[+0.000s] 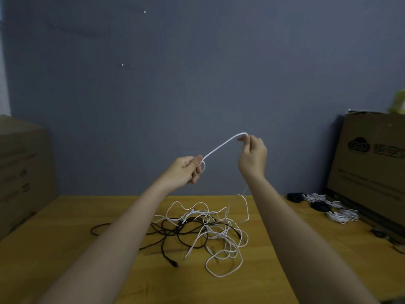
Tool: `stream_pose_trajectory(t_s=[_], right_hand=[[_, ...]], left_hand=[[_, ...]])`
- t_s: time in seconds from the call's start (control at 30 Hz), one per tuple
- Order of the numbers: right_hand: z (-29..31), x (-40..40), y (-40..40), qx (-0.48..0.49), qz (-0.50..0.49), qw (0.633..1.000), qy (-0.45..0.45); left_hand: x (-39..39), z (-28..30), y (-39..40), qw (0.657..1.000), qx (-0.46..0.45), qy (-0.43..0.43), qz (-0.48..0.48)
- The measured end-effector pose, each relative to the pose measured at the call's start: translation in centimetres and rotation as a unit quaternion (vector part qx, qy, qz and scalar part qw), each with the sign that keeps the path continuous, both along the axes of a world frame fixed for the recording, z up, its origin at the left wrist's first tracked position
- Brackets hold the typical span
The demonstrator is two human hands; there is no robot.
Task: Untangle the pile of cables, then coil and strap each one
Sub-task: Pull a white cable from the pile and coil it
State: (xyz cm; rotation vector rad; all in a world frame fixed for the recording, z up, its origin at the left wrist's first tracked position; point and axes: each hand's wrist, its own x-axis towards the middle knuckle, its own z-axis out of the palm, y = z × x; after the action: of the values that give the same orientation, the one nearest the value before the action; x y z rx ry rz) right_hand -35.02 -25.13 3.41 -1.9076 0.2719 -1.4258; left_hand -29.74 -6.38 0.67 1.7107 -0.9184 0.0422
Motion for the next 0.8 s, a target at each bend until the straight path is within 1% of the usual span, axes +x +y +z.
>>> stream_pose_trajectory(t_s=[0.07, 0.13, 0.2, 0.23, 0.27, 0.33, 0.37, 0.4, 0.43, 0.47, 0.5, 0.57, 0.63, 0.7, 0.73, 0.8], right_hand=[[2.0, 0.5, 1.2, 0.048, 0.046, 0.995, -0.077], [4.1, 1.1, 2.6, 0.112, 0.101, 0.976, -0.155], [5.1, 2.0, 3.6, 0.133, 0.117, 0.964, -0.198], [4.8, 2.5, 3.8, 0.131, 0.114, 0.966, -0.192], [4.0, 3.0, 3.8, 0.130, 0.106, 0.972, -0.165], [1.2, 3.7, 3.1, 0.117, 0.081, 0.988, -0.055], [-0.4, 3.8, 2.6, 0.081, 0.055, 0.995, 0.033], [-2.2, 3.8, 2.2, 0.015, 0.025, 0.991, 0.133], [-3.9, 3.7, 2.2, -0.058, 0.010, 0.973, 0.221], [-5.4, 3.5, 2.5, -0.121, 0.011, 0.952, 0.282], [-6.8, 3.2, 3.0, -0.162, 0.026, 0.934, 0.317], [-9.3, 2.2, 4.4, -0.198, 0.078, 0.917, 0.338], [-11.2, 0.8, 5.3, -0.238, 0.125, 0.904, 0.331], [-12.6, -0.7, 5.9, -0.320, 0.147, 0.882, 0.314], [-13.3, -1.2, 6.1, -0.376, 0.151, 0.863, 0.302], [-14.2, -2.2, 6.5, -0.456, 0.169, 0.826, 0.285]], left_hand=[[-0.6, 0.8, -0.2, 0.999, -0.031, -0.004, -0.005], [-0.9, 1.7, -0.6, 0.998, -0.052, -0.011, 0.014], [-1.1, 2.4, -1.0, 0.998, -0.068, 0.006, 0.008], [-1.2, 2.5, -1.1, 0.997, -0.079, 0.025, -0.010], [-1.4, 2.5, -1.0, 0.994, -0.090, 0.047, -0.031], [-1.6, 2.0, -0.4, 0.987, -0.117, 0.090, -0.066], [-1.7, 1.7, -0.1, 0.981, -0.134, 0.111, -0.082], [-1.9, 1.4, 0.3, 0.973, -0.157, 0.135, -0.102], [-2.1, 1.0, 0.7, 0.963, -0.184, 0.157, -0.122], [-2.2, 0.7, 0.9, 0.953, -0.208, 0.173, -0.136], [-2.3, 0.4, 1.1, 0.947, -0.226, 0.181, -0.141], [-2.2, -0.3, 1.0, 0.942, -0.251, 0.184, -0.124], [-1.8, -1.0, 0.6, 0.948, -0.254, 0.179, -0.075], [-1.4, -2.1, -0.1, 0.964, -0.223, 0.145, -0.009], [-1.2, -2.8, -0.4, 0.972, -0.199, 0.122, 0.016], [-0.8, -4.6, -0.8, 0.991, -0.117, 0.051, 0.049]])
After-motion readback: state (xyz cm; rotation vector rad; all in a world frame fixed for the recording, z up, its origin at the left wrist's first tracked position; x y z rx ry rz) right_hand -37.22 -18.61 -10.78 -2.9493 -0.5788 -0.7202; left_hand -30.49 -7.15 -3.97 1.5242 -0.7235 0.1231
